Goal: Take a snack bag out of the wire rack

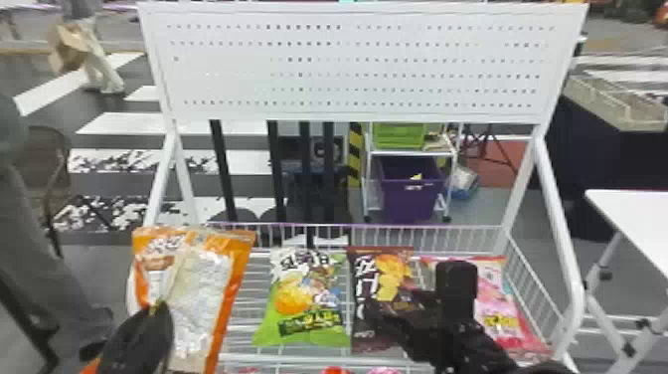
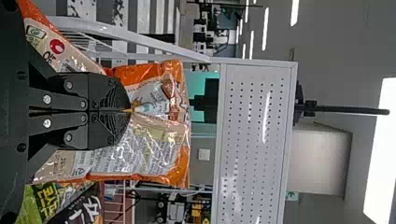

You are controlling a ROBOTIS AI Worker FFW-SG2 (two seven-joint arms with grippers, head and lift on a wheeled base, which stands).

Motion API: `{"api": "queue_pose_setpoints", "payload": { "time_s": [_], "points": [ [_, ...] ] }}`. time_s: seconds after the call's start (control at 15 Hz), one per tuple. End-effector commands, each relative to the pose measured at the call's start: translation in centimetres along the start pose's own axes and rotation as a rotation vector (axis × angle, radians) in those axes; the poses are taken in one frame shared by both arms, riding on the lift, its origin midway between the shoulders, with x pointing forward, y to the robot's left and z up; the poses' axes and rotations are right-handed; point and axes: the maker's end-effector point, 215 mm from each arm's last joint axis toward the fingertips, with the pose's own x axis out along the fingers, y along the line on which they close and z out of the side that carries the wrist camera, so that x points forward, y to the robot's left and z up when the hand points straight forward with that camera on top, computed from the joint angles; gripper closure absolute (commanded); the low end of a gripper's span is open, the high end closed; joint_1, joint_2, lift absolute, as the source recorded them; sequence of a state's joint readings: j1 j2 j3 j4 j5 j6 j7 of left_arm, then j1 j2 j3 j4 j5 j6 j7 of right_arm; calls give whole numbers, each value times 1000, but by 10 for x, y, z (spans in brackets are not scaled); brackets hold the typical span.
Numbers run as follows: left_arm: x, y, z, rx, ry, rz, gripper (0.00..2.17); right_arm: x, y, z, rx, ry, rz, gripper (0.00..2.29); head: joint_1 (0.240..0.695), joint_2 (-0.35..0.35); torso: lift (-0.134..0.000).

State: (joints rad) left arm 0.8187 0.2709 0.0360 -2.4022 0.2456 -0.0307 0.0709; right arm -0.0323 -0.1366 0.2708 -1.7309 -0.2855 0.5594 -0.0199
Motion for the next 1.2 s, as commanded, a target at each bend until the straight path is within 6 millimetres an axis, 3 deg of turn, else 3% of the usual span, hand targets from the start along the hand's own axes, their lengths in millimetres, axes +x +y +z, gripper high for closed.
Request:
{"api": "queue_pose_setpoints", "payload": {
  "time_s": [0.0, 0.07, 0.13, 0.2, 0.73, 0.93, 1.13],
  "points": [
    [0, 2, -1, 5, 4, 1, 1868, 13, -5, -8, -9, 41, -11, 400, 499, 0, 0],
    [0, 1, -1, 6, 4, 0, 1868, 15, -7, -12, -12, 61, -14, 940, 499, 0, 0],
    [0, 1, -1, 6, 4, 0, 1868, 15, -8, -11, -21, 64, -16, 1764, 499, 0, 0],
    [0, 1, 0, 7, 1, 0, 1868, 13, -7, -11, -34, 68, -14, 2253, 499, 0, 0],
    [-2, 1, -1, 6, 6, -1, 1868, 2, -12, -14, -69, 90, -52, 2253, 499, 0, 0],
    [-2, 0, -1, 5, 6, -1, 1868, -19, -9, 15, -89, 21, -56, 2253, 499, 0, 0],
    [-2, -3, -1, 4, 7, -5, 1868, -59, 3, 47, -136, -72, -40, 2253, 499, 0, 0]
  ]
}}
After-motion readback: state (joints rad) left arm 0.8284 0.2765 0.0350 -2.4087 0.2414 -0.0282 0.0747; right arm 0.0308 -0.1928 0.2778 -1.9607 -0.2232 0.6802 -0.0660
